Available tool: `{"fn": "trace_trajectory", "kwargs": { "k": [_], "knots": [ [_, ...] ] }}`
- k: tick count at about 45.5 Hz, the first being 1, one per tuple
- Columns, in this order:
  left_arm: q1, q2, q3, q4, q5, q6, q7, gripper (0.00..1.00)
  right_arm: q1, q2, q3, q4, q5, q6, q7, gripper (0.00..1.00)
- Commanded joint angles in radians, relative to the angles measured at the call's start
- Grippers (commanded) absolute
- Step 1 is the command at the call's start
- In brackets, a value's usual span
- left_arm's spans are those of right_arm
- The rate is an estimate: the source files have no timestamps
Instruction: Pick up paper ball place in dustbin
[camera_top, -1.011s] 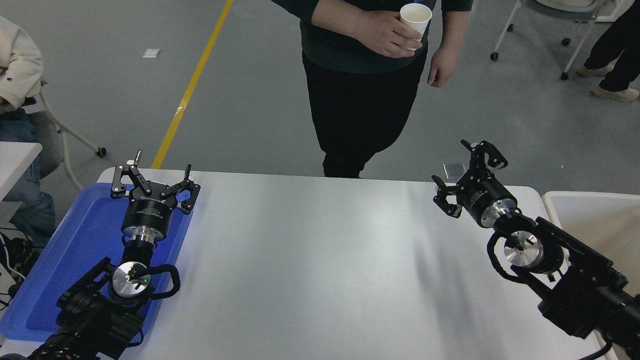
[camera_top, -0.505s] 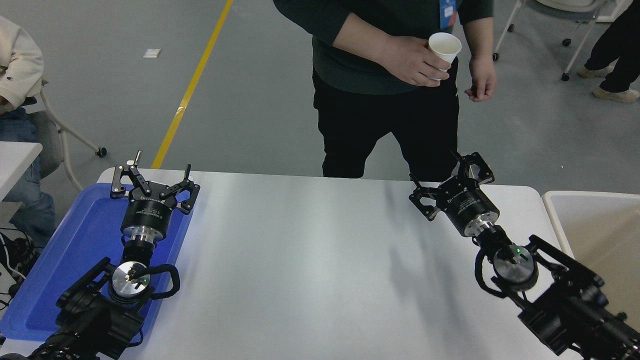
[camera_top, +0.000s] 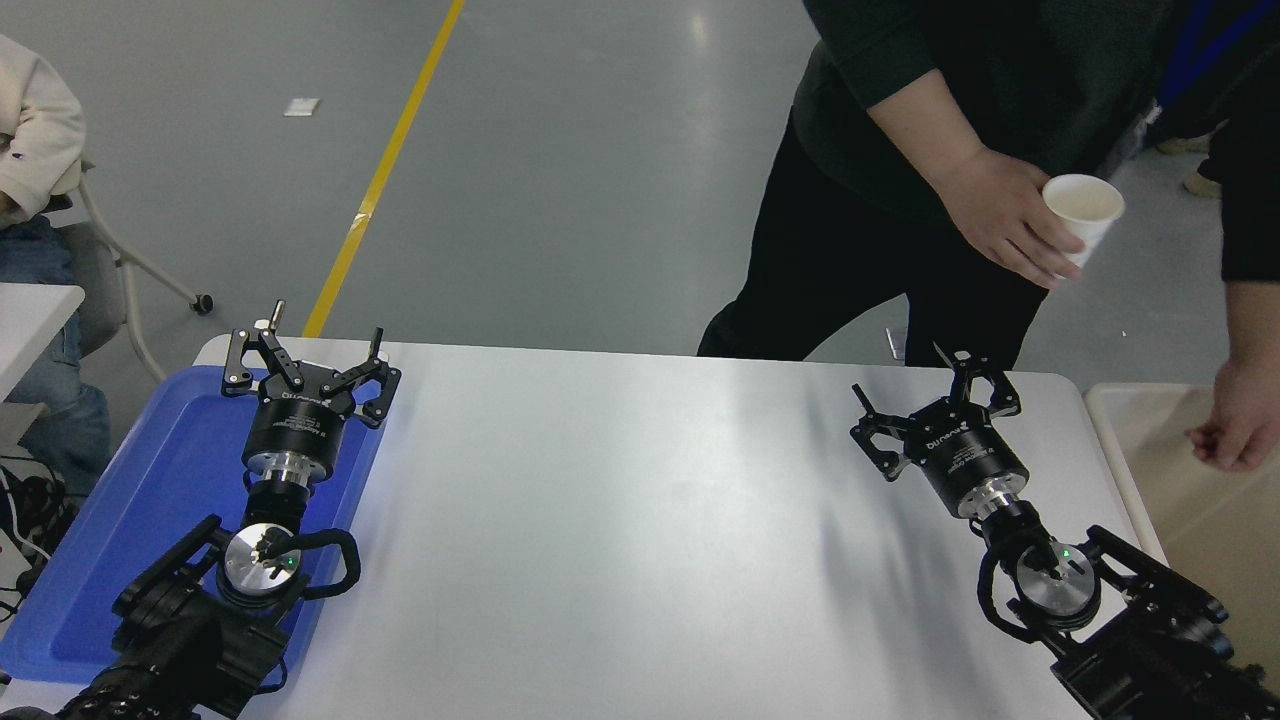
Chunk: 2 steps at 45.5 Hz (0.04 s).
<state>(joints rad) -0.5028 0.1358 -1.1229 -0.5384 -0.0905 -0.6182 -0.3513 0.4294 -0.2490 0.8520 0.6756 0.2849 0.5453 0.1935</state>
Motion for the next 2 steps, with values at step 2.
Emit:
{"fn": "trace_trajectory", "kwargs": {
  "k": [2],
  "knots": [
    [0.0,0.001,0.0,0.0,0.0,0.0,0.0,1.0,-0.004,-0.001,-0.004,-0.05,0.0,0.044,0.0,1.0]
  ]
}}
